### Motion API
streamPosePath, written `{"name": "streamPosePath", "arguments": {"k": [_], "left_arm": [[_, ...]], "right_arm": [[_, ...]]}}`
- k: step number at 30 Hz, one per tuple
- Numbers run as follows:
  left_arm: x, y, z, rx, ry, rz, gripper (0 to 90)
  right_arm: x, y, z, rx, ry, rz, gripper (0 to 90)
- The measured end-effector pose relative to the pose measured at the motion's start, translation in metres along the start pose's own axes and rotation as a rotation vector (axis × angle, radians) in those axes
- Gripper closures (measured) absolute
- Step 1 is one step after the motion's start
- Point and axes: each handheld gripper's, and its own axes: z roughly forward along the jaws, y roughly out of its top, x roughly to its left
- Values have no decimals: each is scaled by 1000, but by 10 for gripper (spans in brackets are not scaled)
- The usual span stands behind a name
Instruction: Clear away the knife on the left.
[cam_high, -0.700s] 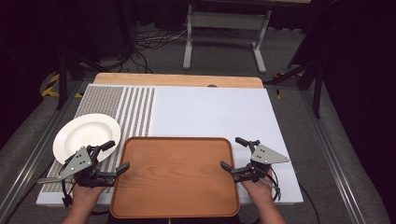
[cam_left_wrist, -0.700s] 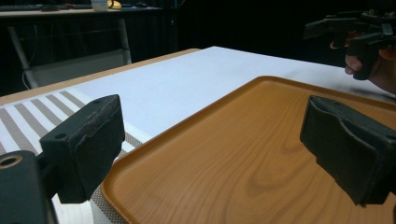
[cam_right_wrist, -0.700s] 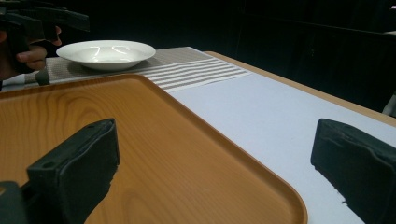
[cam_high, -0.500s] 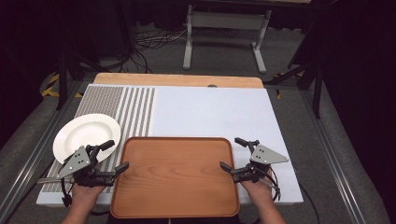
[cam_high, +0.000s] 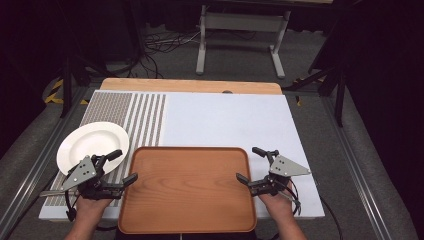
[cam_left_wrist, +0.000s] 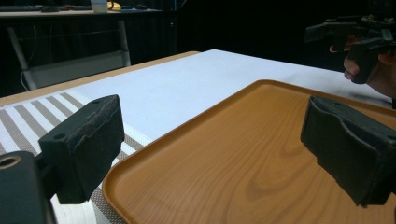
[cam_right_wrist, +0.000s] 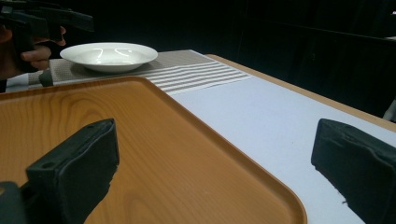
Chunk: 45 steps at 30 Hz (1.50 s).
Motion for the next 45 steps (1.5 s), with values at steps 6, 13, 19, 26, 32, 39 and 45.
{"name": "streamPosePath", "arguments": {"k": [6,13,19,26,32,39,45], "left_arm": [[0,5,1,29,-46,-17,36],[3,15,-3,83,-84,9,51],[6,28,-7,113,-110,31,56],[13,40,-14,149,-123,51,68],[17,47,-18,216,-175,80,102],[23,53,-24,283,-183,108,102],[24,56,-28,346,-185,146,107]], "right_arm": [[0,-1,1,9,8,7,16],[-1,-1,2,15,12,13,16],[-1,-2,3,17,17,14,17],[-1,-2,3,23,21,14,17],[0,-3,5,22,25,12,17],[1,-2,5,23,25,10,18],[1,-2,5,23,26,10,18]]}}
